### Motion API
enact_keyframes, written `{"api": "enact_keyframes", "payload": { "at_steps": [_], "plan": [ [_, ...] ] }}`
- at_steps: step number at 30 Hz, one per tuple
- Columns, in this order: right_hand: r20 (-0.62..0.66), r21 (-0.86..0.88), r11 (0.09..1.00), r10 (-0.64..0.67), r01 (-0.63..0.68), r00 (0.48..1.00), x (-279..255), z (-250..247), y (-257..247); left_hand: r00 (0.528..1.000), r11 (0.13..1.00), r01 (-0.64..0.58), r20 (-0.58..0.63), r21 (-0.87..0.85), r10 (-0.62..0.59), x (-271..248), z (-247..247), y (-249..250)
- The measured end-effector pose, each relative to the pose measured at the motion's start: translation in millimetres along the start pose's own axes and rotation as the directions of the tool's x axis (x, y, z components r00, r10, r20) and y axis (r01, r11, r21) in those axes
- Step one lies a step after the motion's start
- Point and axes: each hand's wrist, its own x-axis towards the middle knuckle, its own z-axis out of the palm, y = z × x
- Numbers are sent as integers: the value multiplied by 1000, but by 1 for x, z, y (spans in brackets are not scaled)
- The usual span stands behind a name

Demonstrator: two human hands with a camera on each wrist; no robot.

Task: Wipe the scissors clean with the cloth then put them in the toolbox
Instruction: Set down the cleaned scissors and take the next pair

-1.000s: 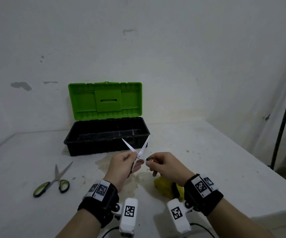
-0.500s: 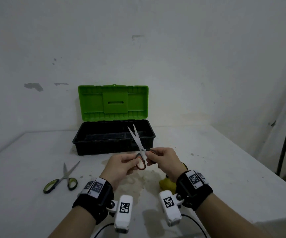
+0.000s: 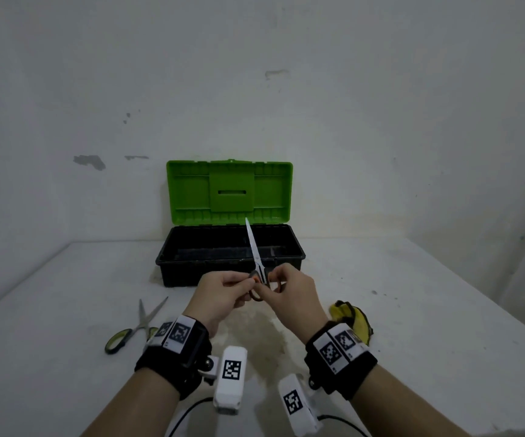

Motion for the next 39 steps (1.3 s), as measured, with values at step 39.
{"api": "enact_keyframes", "payload": {
  "at_steps": [39],
  "plan": [
    [592,-708,665,376,238,713,197,160,-20,973,951,58,-231,303,15,186,-166,-82]
  ]
}}
